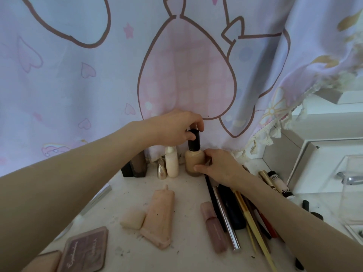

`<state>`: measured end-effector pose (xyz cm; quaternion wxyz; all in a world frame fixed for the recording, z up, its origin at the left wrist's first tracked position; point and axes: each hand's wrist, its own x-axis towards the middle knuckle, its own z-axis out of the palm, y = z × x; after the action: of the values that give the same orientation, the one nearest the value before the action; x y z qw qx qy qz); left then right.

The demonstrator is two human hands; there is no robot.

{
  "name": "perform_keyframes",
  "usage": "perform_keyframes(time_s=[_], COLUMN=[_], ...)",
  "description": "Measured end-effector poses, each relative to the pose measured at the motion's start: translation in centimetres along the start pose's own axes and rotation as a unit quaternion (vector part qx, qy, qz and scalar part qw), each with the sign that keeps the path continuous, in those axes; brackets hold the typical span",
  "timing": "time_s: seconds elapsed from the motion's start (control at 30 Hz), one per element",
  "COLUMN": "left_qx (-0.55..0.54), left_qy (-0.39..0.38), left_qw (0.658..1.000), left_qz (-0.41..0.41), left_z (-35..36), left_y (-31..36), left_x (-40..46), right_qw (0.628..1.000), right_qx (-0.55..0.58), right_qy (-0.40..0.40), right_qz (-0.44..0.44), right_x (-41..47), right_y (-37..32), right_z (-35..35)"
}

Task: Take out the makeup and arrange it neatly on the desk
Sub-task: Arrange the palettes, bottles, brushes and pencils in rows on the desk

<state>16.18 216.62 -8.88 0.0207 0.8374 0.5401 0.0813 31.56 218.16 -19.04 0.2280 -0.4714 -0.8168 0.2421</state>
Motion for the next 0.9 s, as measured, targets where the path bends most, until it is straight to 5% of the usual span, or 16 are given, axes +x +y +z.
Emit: perform_keyframes(time_s=[0.53, 0.9], left_qx=[0.026, -0.011], left_qy=[-0.006, 0.038], left_qw=[0.999, 0.993], left_qz=[-0.027, -0.114], left_z=[-1.2, -1.3], left_y=[1.9, 4.6], left_x=[-2.5, -15.6], right_qw=[1.0, 0.994], right_qx=[0.002, -0.065], right_qy=[0.03, 0.015], right_qz=[0.003, -0.086], right_x=[-3.3, -11.1], right_y=[-1.2, -8.9], right_z=[-2.7, -2.7])
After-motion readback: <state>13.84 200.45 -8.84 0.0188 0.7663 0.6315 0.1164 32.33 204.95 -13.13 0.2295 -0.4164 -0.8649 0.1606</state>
